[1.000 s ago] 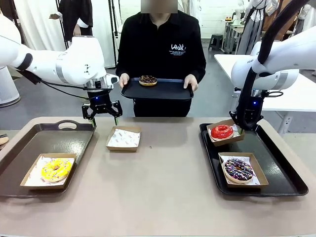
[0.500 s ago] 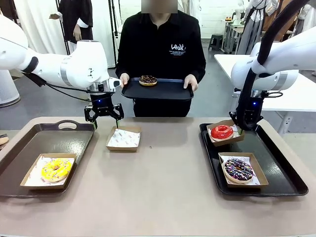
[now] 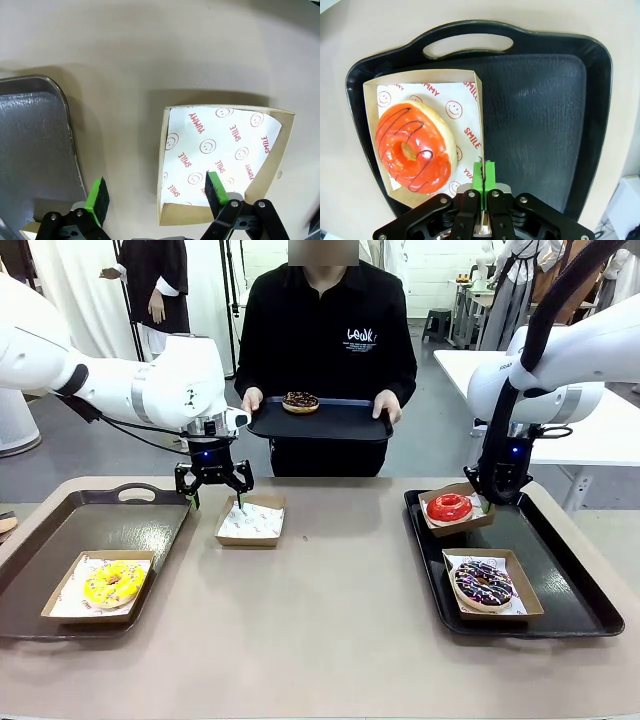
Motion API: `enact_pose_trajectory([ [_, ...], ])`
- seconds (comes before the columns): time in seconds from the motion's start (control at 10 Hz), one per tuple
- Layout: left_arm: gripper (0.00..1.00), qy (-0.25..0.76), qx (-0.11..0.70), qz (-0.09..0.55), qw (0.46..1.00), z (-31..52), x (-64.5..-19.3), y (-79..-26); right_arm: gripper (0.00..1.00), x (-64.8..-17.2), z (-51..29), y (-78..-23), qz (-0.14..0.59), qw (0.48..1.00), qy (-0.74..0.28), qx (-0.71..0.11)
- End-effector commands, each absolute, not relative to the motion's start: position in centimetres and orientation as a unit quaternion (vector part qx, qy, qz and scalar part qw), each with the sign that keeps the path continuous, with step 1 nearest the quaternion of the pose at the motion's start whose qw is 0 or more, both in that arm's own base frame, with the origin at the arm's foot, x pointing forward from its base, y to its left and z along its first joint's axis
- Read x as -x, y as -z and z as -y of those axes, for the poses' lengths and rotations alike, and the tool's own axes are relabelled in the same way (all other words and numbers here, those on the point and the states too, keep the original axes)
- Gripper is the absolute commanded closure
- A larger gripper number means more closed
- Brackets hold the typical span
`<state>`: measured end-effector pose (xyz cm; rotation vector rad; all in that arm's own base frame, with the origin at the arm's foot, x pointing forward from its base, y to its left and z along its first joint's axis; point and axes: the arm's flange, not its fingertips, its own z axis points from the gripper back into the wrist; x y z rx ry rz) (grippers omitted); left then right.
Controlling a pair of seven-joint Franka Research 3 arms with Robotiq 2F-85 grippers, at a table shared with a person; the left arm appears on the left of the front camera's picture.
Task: Individually package the donuts and arrange them on the tray.
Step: Place the picked Paper togo box on the Handle tray while simultaneously picking up another Paper togo box from the table with the other hand.
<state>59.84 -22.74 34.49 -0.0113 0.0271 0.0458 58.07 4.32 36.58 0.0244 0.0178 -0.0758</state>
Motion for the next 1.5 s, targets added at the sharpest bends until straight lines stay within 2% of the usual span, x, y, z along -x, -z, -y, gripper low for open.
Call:
enact_pose_trajectory([
  [0.0, 0.00, -0.007, -0.004, -0.006, 1.000, 22.9, -60.1, -34.4, 0.99, -58.1, -4.7, -36.3, 0.003, 0.999, 0.044, 0.002],
  [0.3, 0.00, -0.001, 0.000, -0.007, 1.000, 22.9, -60.1, -34.1, 0.99, -58.0, -4.7, -36.3, 0.003, 0.999, 0.046, 0.003],
  [0.4, 0.50, 0.003, 0.001, -0.006, 1.000, 22.9, -60.1, -34.1, 0.93, -58.0, -4.7, -36.3, 0.002, 0.999, 0.045, 0.000],
  [0.5, 0.60, 0.004, 0.001, -0.010, 1.000, 22.9, -60.1, -34.0, 0.44, -58.0, -4.7, -36.3, -0.001, 0.999, 0.043, -0.001],
  [0.6, 1.00, 0.005, 0.003, -0.012, 1.000, 22.9, -60.1, -34.1, 0.33, -58.0, -4.7, -36.4, -0.002, 0.999, 0.044, -0.002],
  [0.7, 0.64, 0.005, 0.004, -0.013, 1.000, 22.9, -60.1, -34.1, 0.00, -58.0, -4.7, -36.4, -0.003, 0.999, 0.044, -0.002],
  [0.8, 1.00, 0.006, 0.006, -0.015, 1.000, 22.9, -60.1, -34.1, 0.00, -58.1, -4.7, -36.4, -0.005, 0.999, 0.044, -0.004],
  [0.9, 1.00, 0.007, 0.006, -0.017, 1.000, 22.9, -60.1, -34.0, 0.00, -58.0, -4.7, -36.3, -0.007, 0.999, 0.044, -0.006],
  [1.0, 1.00, 0.007, 0.006, -0.020, 1.000, 22.9, -60.2, -33.7, 0.16, -58.0, -4.7, -36.3, -0.008, 0.999, 0.042, -0.008],
  [1.1, 1.00, 0.007, 0.006, -0.025, 1.000, 22.9, -60.2, -33.3, 0.06, -58.0, -4.8, -36.3, -0.008, 0.999, 0.041, -0.010],
  [1.2, 1.00, 0.008, 0.007, -0.027, 1.000, 22.9, -60.2, -33.1, 0.00, -58.0, -4.8, -36.3, -0.011, 0.999, 0.039, -0.012],
  [1.4, 1.00, 0.010, 0.009, -0.028, 1.000, 22.8, -60.2, -33.1, 0.00, -57.9, -4.8, -36.3, -0.011, 0.999, 0.036, -0.015],
])
